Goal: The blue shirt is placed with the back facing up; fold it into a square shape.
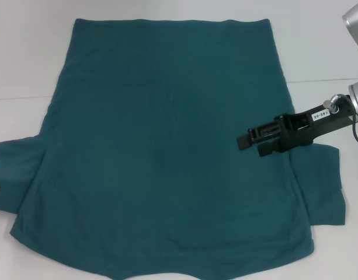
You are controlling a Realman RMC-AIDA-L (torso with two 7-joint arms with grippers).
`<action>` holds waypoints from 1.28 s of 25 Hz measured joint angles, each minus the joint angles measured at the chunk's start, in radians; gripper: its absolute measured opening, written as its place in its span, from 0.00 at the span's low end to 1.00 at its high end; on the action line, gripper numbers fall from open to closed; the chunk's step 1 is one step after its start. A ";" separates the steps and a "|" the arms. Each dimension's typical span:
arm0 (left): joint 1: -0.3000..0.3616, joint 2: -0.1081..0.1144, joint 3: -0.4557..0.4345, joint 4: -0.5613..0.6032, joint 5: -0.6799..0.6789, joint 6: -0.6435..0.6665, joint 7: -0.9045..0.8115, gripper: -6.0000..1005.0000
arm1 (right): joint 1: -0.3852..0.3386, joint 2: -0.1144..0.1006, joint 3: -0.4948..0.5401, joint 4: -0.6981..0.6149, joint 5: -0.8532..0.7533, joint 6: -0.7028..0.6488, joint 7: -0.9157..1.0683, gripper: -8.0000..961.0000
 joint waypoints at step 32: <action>-0.184 0.010 0.053 0.082 0.070 0.183 -0.096 0.01 | -0.002 0.004 0.000 0.001 0.000 0.002 0.003 0.89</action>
